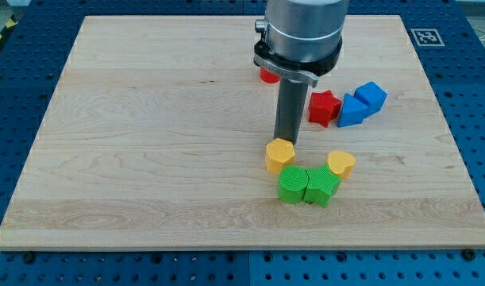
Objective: Point your arm towards yellow heart
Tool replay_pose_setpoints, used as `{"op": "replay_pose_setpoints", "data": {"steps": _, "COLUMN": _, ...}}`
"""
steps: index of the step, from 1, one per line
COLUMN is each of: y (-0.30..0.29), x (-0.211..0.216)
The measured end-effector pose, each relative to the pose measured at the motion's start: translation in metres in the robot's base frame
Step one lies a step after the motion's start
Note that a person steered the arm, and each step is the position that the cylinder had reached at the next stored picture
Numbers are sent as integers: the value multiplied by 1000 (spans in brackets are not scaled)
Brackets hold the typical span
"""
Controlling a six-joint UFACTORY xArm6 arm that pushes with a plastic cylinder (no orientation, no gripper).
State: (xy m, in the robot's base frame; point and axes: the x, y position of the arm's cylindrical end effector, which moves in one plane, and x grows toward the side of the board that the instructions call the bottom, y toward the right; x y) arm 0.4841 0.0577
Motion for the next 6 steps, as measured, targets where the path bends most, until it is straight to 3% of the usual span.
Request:
{"op": "replay_pose_setpoints", "data": {"steps": 3, "y": 16, "x": 0}}
{"op": "replay_pose_setpoints", "data": {"steps": 6, "y": 107, "x": 22}}
